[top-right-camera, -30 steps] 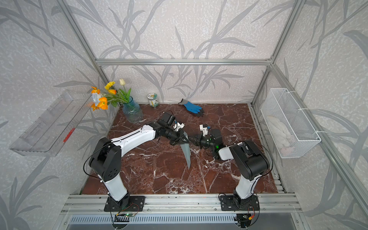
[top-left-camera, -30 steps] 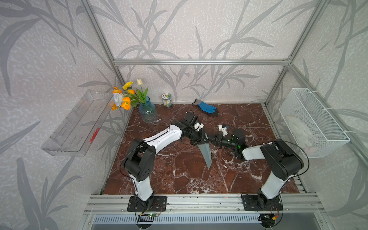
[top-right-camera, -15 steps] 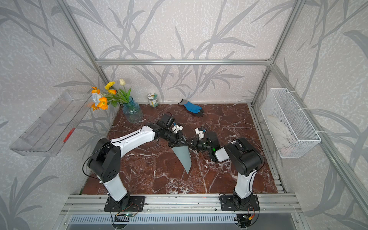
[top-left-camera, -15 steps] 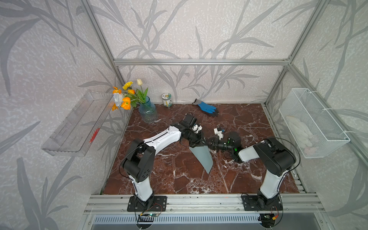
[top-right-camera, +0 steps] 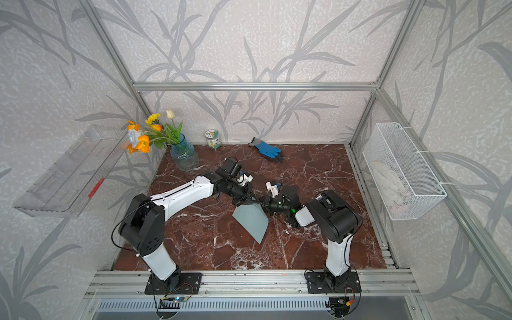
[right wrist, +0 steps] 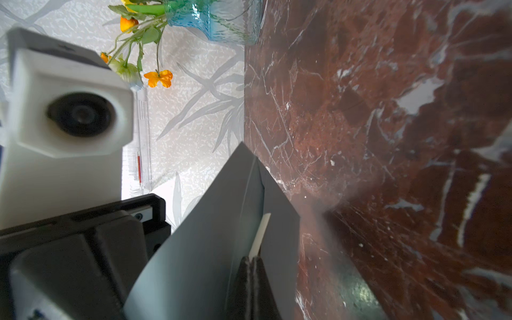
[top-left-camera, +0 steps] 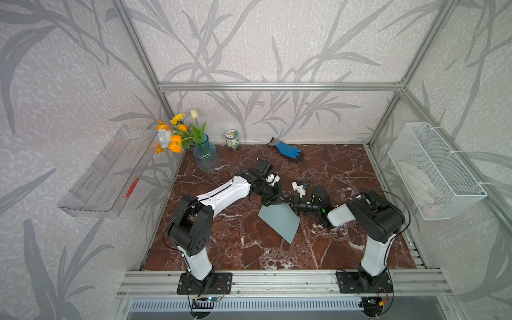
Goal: Fold the letter paper in half and place it into the envelope
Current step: Adjust the letter paper inside the envelope, then fold the envelope flap on the envelope.
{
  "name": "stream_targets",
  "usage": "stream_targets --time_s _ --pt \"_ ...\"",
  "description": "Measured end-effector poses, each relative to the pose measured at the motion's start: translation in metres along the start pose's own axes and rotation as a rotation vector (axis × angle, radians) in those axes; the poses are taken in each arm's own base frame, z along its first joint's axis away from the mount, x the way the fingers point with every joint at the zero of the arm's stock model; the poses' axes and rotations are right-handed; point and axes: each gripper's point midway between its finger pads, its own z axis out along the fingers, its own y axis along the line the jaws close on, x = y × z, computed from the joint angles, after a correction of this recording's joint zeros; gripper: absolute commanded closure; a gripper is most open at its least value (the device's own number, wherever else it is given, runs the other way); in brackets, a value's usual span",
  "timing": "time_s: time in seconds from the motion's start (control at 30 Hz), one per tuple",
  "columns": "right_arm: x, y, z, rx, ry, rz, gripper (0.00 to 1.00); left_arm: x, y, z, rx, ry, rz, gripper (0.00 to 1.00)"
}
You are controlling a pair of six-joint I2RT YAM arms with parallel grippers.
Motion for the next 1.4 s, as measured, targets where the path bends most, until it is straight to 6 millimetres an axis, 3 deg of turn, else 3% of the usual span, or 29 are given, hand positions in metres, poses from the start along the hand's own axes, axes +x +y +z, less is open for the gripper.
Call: stream_targets --time_s 0.13,0.2,0.3,0.4,0.53,0.63,0.7,0.77,0.83,0.93,1.07,1.27,1.33,1.4 --pt "0.0 0.0 0.001 -0.004 -0.002 0.007 0.98 0.001 0.001 -0.001 -0.003 0.001 -0.001 1.0" --pt "-0.001 0.0 -0.001 -0.003 -0.003 0.014 0.68 0.001 0.0 -0.003 0.003 -0.005 0.005 1.0" --pt "-0.005 -0.001 -0.007 0.024 -0.004 0.024 0.58 0.0 -0.009 -0.007 0.033 -0.017 0.029 1.0" --pt "-0.018 0.012 -0.024 0.06 -0.02 0.003 0.54 -0.003 -0.022 -0.013 0.067 -0.029 0.062 1.0" --pt "-0.054 0.06 -0.064 0.133 -0.085 -0.125 0.47 -0.011 -0.05 -0.028 0.128 -0.071 0.131 1.0" --pt "-0.084 0.13 -0.105 0.141 -0.164 -0.332 0.46 -0.013 -0.055 -0.031 0.143 -0.083 0.138 1.0" --pt "-0.092 0.167 -0.135 0.145 -0.216 -0.451 0.46 -0.014 -0.057 -0.031 0.16 -0.084 0.128 1.0" --pt "-0.093 0.179 -0.156 0.162 -0.249 -0.502 0.47 -0.015 -0.061 -0.03 0.191 -0.087 0.122 1.0" --pt "-0.09 0.172 -0.165 0.185 -0.252 -0.498 0.47 -0.016 -0.06 -0.027 0.209 -0.087 0.112 1.0" --pt "-0.082 0.137 -0.161 0.224 -0.208 -0.409 0.48 -0.011 -0.045 -0.018 0.192 -0.068 0.086 1.0" --pt "-0.072 0.098 -0.157 0.272 -0.162 -0.293 0.48 0.002 -0.009 -0.005 0.084 -0.028 0.067 1.0" --pt "-0.071 0.095 -0.156 0.278 -0.155 -0.285 0.5 0.015 0.044 0.014 -0.14 0.047 0.074 1.0" --pt "-0.068 0.095 -0.154 0.281 -0.145 -0.293 0.53 0.017 0.056 0.017 -0.205 0.073 0.081 1.0" --pt "-0.062 0.093 -0.148 0.292 -0.124 -0.307 0.63 0.019 0.067 0.019 -0.271 0.098 0.096 1.0"
